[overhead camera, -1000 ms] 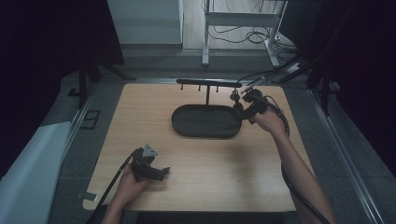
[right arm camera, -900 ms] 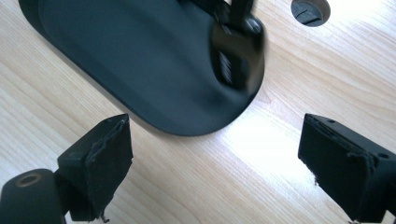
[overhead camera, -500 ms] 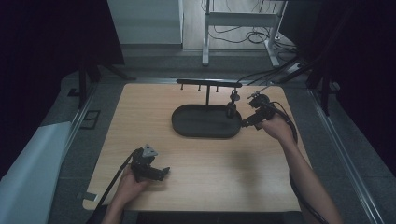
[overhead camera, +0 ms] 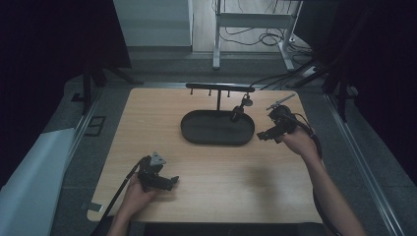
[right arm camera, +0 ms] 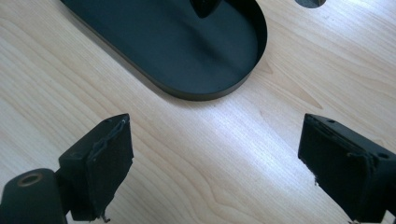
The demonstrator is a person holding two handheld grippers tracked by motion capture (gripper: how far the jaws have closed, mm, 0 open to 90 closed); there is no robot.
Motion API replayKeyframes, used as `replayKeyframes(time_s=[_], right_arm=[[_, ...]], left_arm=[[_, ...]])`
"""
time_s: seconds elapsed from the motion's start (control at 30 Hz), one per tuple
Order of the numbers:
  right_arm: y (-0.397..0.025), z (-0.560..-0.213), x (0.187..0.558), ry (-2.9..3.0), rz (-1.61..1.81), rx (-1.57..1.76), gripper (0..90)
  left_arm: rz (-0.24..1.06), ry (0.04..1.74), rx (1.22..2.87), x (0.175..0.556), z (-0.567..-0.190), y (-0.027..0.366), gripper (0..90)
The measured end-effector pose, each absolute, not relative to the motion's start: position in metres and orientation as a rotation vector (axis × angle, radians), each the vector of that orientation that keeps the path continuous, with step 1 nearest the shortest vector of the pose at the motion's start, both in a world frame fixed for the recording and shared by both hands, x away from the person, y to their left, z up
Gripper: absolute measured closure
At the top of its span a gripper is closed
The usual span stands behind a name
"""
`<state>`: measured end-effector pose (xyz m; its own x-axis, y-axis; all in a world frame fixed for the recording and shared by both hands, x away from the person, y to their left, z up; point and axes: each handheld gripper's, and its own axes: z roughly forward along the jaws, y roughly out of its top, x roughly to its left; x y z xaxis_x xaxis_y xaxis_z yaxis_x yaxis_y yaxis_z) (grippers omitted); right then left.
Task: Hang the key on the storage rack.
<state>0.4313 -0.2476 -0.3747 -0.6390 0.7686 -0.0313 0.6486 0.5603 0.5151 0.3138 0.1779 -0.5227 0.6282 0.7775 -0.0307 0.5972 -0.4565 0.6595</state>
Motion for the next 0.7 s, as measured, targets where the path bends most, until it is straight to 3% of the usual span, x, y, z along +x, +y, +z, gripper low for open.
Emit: replayKeyframes(time_s=[0.7], right_arm=[[-0.273, -0.376, 0.393, 2.506, 0.714, 1.172, 10.3]], left_arm=[[0.366, 1.069, 2.212, 0.314, -0.523, 0.178, 0.0]])
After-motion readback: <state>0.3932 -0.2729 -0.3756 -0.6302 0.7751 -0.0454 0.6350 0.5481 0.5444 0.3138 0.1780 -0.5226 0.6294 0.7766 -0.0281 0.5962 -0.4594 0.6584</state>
